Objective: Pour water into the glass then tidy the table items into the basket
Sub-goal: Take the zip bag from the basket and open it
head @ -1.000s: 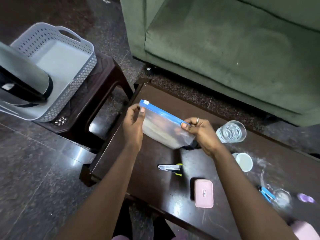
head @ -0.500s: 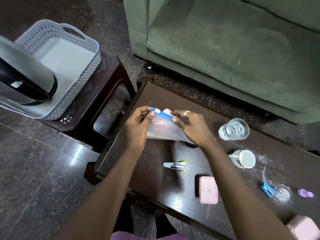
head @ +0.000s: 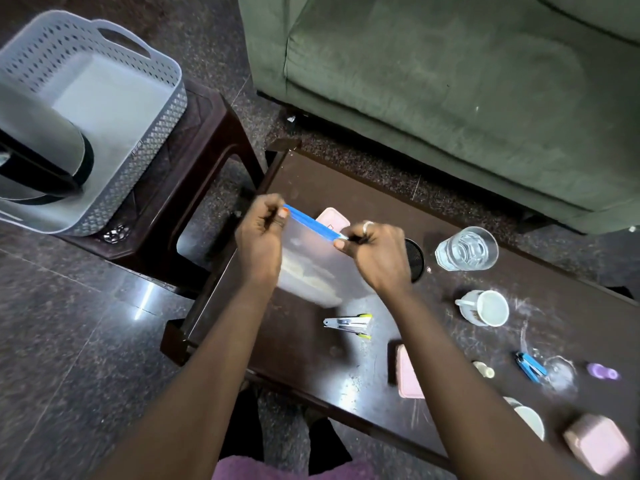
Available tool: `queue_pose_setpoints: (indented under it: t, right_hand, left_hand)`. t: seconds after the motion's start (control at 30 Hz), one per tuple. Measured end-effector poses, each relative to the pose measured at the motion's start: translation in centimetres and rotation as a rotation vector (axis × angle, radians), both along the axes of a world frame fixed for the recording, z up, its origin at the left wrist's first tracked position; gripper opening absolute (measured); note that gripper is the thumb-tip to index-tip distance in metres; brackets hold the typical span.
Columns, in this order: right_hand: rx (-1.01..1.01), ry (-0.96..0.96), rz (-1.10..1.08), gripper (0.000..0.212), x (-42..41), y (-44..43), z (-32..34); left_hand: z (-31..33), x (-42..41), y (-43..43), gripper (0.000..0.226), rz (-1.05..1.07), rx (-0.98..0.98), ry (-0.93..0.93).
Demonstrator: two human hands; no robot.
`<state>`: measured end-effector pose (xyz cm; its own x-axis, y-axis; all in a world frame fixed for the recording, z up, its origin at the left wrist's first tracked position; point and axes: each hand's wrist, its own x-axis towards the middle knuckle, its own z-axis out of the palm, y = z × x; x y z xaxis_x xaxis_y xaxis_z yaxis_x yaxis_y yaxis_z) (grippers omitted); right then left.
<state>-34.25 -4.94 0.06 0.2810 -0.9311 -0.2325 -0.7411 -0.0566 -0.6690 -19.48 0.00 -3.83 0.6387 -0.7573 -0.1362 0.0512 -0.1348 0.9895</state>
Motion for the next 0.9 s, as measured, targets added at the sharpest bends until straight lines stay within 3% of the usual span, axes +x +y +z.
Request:
queue_pose_setpoints:
  t: [0.13, 0.27, 0.37, 0.5, 0.7, 0.9]
  right_hand:
    - [0.133, 0.020, -0.107, 0.011, -4.5, 0.0, -0.5]
    - [0.309, 0.024, 0.026, 0.007, -5.9, 0.2, -0.7]
    - [0.384, -0.070, 0.143, 0.008, -5.0, -0.3, -0.5]
    - [0.360, -0.227, 0.091, 0.015, -2.7, -0.8, -0.7]
    - [0.688, -0.593, -0.114, 0.021, -0.6, -1.3, -0.7]
    - [0.672, -0.590, -0.078, 0.017, 0.4, -2.2, -1.1]
  left_hand:
    - [-0.3, 2.4, -0.9, 0.028, 0.049, -0.028, 0.003]
    - [0.1, 2.0, -2.0, 0.026, -0.058, -0.025, -0.025]
    - [0.2, 1.8, -2.6, 0.019, -0.076, -0.080, 0.041]
    - [0.1, 1.8, -3.0, 0.018, -0.153, -0.073, 0.040]
    - [0.1, 2.2, -3.8, 0.018, -0.125, -0.083, 0.053]
    - [-0.3, 1.6, -4.6, 0.018, -0.119, -0.068, 0.069]
